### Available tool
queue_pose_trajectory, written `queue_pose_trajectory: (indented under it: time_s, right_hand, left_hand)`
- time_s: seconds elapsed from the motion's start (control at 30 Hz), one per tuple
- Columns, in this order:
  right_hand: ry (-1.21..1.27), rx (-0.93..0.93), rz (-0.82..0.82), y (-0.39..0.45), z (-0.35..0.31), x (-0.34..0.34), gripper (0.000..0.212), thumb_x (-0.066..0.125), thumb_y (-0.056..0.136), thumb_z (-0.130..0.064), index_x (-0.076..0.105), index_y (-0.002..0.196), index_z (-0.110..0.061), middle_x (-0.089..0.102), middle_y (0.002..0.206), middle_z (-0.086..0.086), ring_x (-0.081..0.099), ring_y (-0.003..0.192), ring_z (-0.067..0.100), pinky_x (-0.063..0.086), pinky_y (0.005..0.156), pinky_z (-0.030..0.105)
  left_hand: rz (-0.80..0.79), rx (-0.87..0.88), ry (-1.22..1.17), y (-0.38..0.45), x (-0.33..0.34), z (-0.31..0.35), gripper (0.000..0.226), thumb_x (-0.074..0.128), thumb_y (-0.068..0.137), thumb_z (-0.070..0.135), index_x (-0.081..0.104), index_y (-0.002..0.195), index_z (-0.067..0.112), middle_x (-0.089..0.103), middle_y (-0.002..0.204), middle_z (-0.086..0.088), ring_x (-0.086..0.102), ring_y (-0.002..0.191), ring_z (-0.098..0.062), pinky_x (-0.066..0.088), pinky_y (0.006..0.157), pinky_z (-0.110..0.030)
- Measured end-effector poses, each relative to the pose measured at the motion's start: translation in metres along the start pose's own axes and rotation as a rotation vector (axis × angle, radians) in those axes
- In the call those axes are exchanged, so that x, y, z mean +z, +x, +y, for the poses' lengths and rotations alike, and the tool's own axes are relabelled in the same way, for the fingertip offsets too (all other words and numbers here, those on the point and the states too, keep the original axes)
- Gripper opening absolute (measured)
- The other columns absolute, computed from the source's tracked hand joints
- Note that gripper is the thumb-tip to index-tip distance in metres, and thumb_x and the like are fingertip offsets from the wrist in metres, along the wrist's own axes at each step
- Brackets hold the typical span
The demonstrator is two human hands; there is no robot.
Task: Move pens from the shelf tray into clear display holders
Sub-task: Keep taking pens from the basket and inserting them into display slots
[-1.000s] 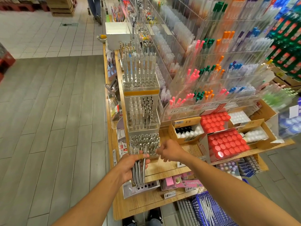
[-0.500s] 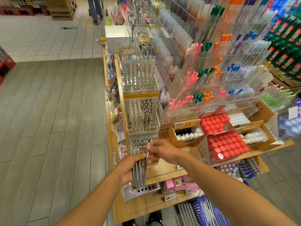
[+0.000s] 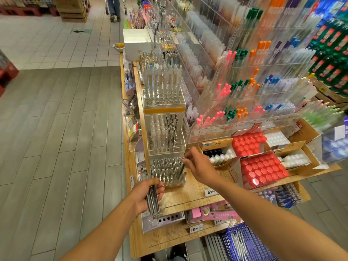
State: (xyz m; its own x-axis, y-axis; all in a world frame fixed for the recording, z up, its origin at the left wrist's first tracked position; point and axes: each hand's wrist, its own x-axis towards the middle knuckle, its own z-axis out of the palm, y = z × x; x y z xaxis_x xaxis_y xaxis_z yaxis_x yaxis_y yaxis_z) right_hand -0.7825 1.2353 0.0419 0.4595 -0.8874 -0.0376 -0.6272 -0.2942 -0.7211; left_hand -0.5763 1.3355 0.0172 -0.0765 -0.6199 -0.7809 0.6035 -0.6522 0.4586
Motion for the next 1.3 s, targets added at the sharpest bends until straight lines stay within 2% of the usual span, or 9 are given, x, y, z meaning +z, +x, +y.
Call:
queue_pose_trajectory:
  time_s: [0.13, 0.3, 0.37, 0.5, 0.63, 0.77, 1.0, 1.17, 1.3]
  right_hand:
    - [-0.127, -0.045, -0.065, -0.002, 0.01, 0.008, 0.017, 0.053, 0.099, -0.028, 0.04, 0.089, -0.021, 0.049, 0.069, -0.014, 0.045, 0.058, 0.0, 0.031, 0.051, 0.02]
    - [-0.174, -0.059, -0.098, -0.004, 0.014, 0.012, 0.018, 0.055, 0.098, -0.028, 0.041, 0.089, -0.023, 0.049, 0.071, -0.016, 0.046, 0.063, -0.002, 0.034, 0.054, 0.021]
    - [-0.221, -0.08, -0.101, -0.004, 0.014, 0.013, 0.017, 0.058, 0.096, -0.03, 0.045, 0.089, -0.021, 0.049, 0.074, -0.018, 0.048, 0.065, -0.003, 0.034, 0.055, 0.017]
    - [-0.346, -0.194, -0.101, -0.006, 0.017, 0.016, 0.017, 0.06, 0.095, -0.03, 0.059, 0.097, -0.013, 0.051, 0.095, -0.006, 0.048, 0.079, 0.008, 0.042, 0.07, 0.023]
    - [-0.398, -0.207, -0.103, -0.01, 0.017, 0.023, 0.023, 0.06, 0.095, -0.027, 0.066, 0.106, -0.007, 0.052, 0.112, 0.001, 0.056, 0.09, 0.015, 0.048, 0.076, 0.026]
    - [-0.412, -0.181, -0.095, -0.007, 0.011, 0.024, 0.023, 0.06, 0.095, -0.025, 0.068, 0.108, -0.008, 0.052, 0.113, 0.003, 0.058, 0.092, 0.019, 0.049, 0.076, 0.029]
    - [-0.486, -0.119, -0.084, -0.006, 0.008, 0.026, 0.023, 0.063, 0.092, -0.028, 0.068, 0.111, -0.016, 0.052, 0.113, 0.0, 0.054, 0.101, 0.017, 0.045, 0.074, 0.024]
    - [-0.389, -0.021, -0.011, -0.006, 0.002, 0.029, 0.017, 0.067, 0.088, -0.035, 0.065, 0.1, -0.024, 0.048, 0.099, -0.008, 0.049, 0.084, 0.009, 0.038, 0.068, 0.024]
    - [0.073, 0.121, -0.147, -0.003, -0.015, 0.031, 0.013, 0.065, 0.091, -0.037, 0.068, 0.097, -0.026, 0.065, 0.089, -0.006, 0.059, 0.078, 0.006, 0.048, 0.071, 0.025]
  left_hand:
    - [-0.006, 0.0, -0.009, -0.002, 0.001, 0.0, 0.017, 0.059, 0.093, 0.002, 0.06, 0.109, -0.001, 0.072, 0.084, -0.016, 0.068, 0.067, -0.022, 0.06, 0.059, -0.035]
    - [-0.024, -0.005, 0.027, -0.008, 0.001, 0.001, 0.032, 0.071, 0.071, 0.001, 0.065, 0.102, -0.006, 0.07, 0.081, -0.017, 0.065, 0.061, -0.021, 0.059, 0.056, -0.032]
    - [-0.028, -0.003, 0.036, -0.008, 0.0, 0.0, 0.031, 0.071, 0.072, 0.002, 0.064, 0.101, -0.006, 0.068, 0.079, -0.016, 0.062, 0.06, -0.02, 0.058, 0.054, -0.031]
    - [-0.049, 0.007, 0.037, -0.007, 0.001, 0.0, 0.018, 0.066, 0.087, 0.006, 0.063, 0.101, -0.005, 0.066, 0.077, -0.015, 0.061, 0.058, -0.02, 0.058, 0.052, -0.031]
    - [-0.118, 0.004, -0.004, -0.01, 0.003, 0.002, 0.016, 0.063, 0.089, 0.006, 0.062, 0.103, -0.003, 0.066, 0.08, -0.014, 0.062, 0.06, -0.021, 0.058, 0.052, -0.031]
    - [-0.146, -0.002, -0.06, -0.009, 0.002, 0.001, 0.02, 0.057, 0.089, -0.001, 0.059, 0.109, -0.003, 0.068, 0.086, -0.019, 0.065, 0.064, -0.024, 0.06, 0.055, -0.033]
    - [-0.152, 0.002, 0.04, -0.001, -0.004, -0.003, 0.03, 0.069, 0.078, 0.001, 0.07, 0.107, -0.009, 0.071, 0.102, -0.025, 0.071, 0.073, -0.026, 0.062, 0.061, -0.034]
    - [-0.172, 0.006, 0.095, -0.001, -0.003, -0.004, 0.024, 0.073, 0.076, 0.005, 0.075, 0.096, -0.009, 0.071, 0.101, -0.027, 0.073, 0.075, -0.025, 0.062, 0.066, -0.031]
    - [-0.177, 0.012, 0.05, -0.004, 0.001, -0.003, 0.034, 0.073, 0.076, 0.003, 0.07, 0.105, -0.014, 0.071, 0.101, -0.028, 0.073, 0.077, -0.028, 0.062, 0.065, -0.032]
